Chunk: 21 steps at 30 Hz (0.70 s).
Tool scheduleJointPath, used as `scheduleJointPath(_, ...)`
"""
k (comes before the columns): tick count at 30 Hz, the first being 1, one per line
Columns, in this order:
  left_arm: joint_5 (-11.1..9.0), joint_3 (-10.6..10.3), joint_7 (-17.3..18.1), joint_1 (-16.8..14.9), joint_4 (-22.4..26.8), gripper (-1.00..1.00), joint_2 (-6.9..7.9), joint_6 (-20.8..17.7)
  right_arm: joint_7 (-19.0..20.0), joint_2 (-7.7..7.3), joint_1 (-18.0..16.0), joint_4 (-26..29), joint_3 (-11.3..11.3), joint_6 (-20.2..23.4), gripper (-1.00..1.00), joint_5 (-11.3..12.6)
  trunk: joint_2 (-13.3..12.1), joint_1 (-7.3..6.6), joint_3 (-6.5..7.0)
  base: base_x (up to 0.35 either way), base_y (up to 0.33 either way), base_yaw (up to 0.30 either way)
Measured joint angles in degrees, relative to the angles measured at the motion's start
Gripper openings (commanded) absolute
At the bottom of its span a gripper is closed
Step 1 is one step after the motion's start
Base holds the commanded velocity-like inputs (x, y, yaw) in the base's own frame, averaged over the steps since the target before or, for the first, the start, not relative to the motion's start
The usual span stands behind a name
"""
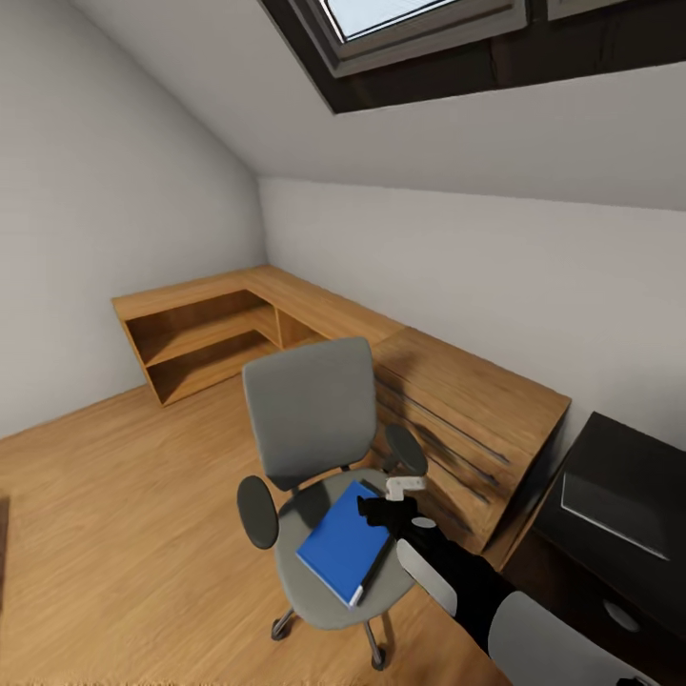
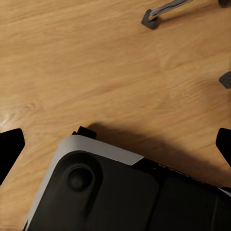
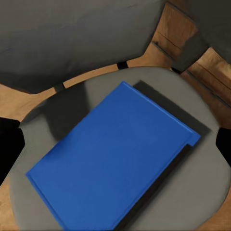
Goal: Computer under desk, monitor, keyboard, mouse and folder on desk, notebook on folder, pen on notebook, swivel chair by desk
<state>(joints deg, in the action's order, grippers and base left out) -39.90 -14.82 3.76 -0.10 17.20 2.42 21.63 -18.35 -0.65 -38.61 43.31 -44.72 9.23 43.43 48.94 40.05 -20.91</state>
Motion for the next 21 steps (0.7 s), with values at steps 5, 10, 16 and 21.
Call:
scheduleJointPath(5,0.0,0.0,0.0,0.0,0.0,1.0,0.06,0.0,0.1,0.01,0.0,-0.3,-0.3,-0.6,1.0,0.0,0.0,0.0,-0.35,0.0,0.0,0.172)
scheduleJointPath(10,0.0,0.1,0.0,0.0,0.0,1.0,0.24,0.0,0.3,0.01,0.0,-0.3,-0.4,-0.8,1.0,0.0,0.0,0.0,-0.57,0.0,0.0,0.072)
scheduleJointPath(16,-0.1,0.1,-0.1,0.0,0.0,1.0,1.35,0.0,0.4,0.01,0.0,-0.4,-0.5,-0.9,1.0,0.1,0.0,0.0,-0.65,0.0,0.0,0.022)
scheduleJointPath(21,-1.6,1.8,-0.1,0.0,0.0,1.0,2.04,0.0,0.4,0.01,0.0,-0.4,-0.5,-1.0,1.0,0.1,0.0,0.0,-0.67,0.001,0.0,0.005)
